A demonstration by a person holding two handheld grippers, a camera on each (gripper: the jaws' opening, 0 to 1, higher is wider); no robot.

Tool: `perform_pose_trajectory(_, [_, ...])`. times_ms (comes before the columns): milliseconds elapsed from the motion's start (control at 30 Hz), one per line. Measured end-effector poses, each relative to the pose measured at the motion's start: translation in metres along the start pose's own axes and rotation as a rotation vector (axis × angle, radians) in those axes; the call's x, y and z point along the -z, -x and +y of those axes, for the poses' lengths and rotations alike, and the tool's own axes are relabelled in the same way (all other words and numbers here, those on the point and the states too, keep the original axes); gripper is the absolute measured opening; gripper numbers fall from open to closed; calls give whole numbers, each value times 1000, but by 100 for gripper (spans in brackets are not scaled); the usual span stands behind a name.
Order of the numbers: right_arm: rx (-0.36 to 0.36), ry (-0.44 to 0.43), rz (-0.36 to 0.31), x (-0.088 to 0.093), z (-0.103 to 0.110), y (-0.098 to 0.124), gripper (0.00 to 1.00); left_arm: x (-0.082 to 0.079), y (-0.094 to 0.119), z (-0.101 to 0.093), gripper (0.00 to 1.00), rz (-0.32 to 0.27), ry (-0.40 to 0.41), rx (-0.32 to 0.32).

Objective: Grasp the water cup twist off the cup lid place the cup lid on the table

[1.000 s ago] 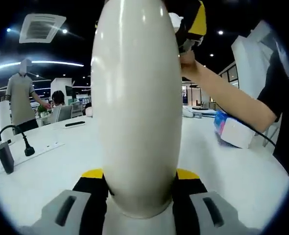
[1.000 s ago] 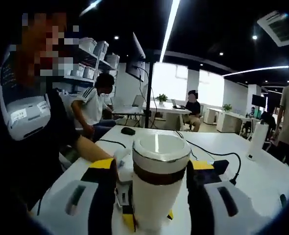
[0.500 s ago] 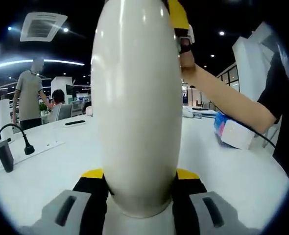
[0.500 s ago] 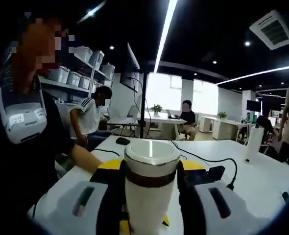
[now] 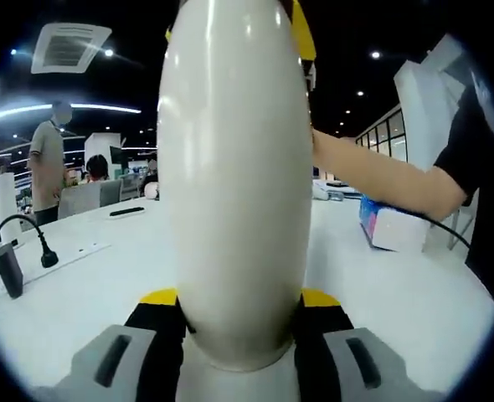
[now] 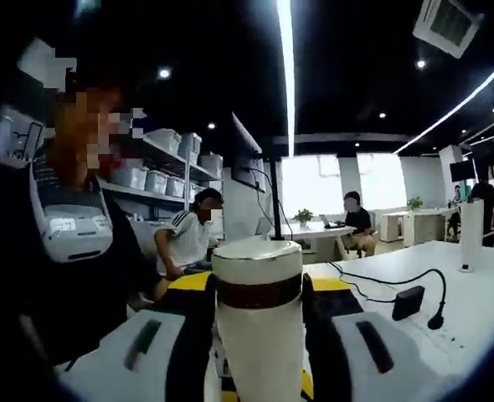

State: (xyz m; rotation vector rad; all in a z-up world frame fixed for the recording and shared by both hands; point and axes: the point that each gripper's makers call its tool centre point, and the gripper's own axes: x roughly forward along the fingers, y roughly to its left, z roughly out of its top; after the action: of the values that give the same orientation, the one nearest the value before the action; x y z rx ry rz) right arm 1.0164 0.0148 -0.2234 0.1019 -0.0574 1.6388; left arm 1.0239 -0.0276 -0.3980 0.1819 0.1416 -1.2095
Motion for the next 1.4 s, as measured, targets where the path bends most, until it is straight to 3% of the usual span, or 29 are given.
perform_pose_trajectory(100, [62,37,94,5,2,-2,54,0,0,-1,52,1,4,-1])
perform_pose_trajectory(133, [73,69,127,6,6,-4,60,0,0,-1,52,1,3,-1])
perform_pose_trajectory(200, [145,147,206,6,4,-5,63,0,0,1,52,1,3,-1])
perform_pose_trajectory(400, [213,222,223,-9,12,-9,63,2,0,6,52,1,6,-2])
perform_pose_trajectory(500, [271,221,190,-18,3,-6,63,2,0,7,52,2,6,-2])
perform_pose_trajectory(633, [288,136,105,-21,-10,-2,63,3,1,8,52,2,4,-2])
perform_pose_trajectory(733, [216,52,37,-20,-12,-5,64,3,1,9,52,3,4,-2])
perform_pose_trajectory(800, [205,32,-28,-31,-15,-7,65,3,1,10,52,3,4,-3])
perform_pose_trajectory(900, [201,21,-35,-30,-12,-7,65,3,1,10,52,4,1,-2])
perform_pose_trajectory(1000, [240,42,47,-14,-11,-8,65,4,1,11,52,5,3,-2])
perform_pose_trajectory(1167, [258,82,108,-9,0,-23,65,4,1,11,52,6,2,-3])
perform_pose_trajectory(1267, [302,130,170,-4,0,-26,66,5,1,11,52,7,2,-4])
perform_pose_trajectory(1400, [413,180,237,-1,-10,-22,64,5,1,12,52,8,0,-4])
